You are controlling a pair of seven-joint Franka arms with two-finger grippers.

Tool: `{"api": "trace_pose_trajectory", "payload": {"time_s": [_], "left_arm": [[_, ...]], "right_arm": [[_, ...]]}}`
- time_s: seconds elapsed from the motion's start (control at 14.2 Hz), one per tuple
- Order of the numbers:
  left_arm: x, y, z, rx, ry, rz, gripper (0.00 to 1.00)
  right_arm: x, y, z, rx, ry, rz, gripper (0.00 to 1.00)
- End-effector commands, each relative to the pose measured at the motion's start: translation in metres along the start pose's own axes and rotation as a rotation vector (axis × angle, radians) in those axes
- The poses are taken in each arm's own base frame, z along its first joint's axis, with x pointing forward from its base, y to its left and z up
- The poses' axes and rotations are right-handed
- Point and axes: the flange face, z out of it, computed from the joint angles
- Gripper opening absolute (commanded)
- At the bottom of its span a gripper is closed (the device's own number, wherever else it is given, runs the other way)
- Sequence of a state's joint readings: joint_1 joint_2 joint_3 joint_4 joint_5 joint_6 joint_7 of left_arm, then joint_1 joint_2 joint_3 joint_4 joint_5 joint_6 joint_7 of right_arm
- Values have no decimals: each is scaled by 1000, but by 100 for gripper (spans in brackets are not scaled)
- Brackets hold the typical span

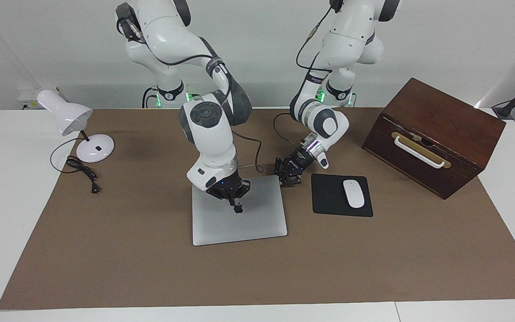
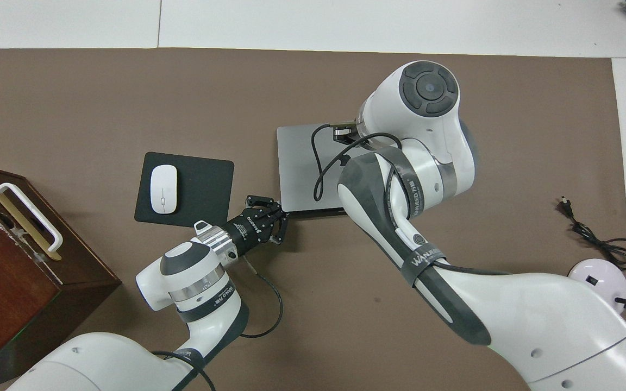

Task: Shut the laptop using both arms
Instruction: 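Lift the right gripper off the closed laptop and draw it back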

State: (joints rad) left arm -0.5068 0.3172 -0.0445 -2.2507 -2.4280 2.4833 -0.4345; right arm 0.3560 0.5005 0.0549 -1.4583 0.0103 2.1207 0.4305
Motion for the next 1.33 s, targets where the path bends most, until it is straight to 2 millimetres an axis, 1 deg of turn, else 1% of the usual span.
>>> {"api": "trace_pose_trajectory", "payload": {"time_s": [0.0,0.28,0.35,0.56,0.7,0.84,0.98,1.19,1.26], "left_arm": [[11,1,-5,-14,36,8,0],[6,7,-13,-33,32,6,0],[6,8,-15,-35,32,5,0],[2,7,-19,-38,30,8,0],[0,10,-22,-47,33,8,0],[-6,12,-26,-58,34,10,0],[-13,18,-33,-75,42,22,0],[-31,24,-46,-114,57,32,0],[-32,24,-50,-127,77,38,0]], "right_arm": [[2,8,-19,-11,32,-11,0],[5,13,-37,-40,71,-43,0],[5,14,-45,-51,87,-59,0],[11,32,-66,-61,109,-93,0],[12,39,-78,-64,117,-119,0],[13,50,-92,-71,118,-126,0],[13,61,-106,-79,114,-130,0],[9,69,-124,-87,103,-138,0],[8,71,-129,-89,102,-136,0]]}}
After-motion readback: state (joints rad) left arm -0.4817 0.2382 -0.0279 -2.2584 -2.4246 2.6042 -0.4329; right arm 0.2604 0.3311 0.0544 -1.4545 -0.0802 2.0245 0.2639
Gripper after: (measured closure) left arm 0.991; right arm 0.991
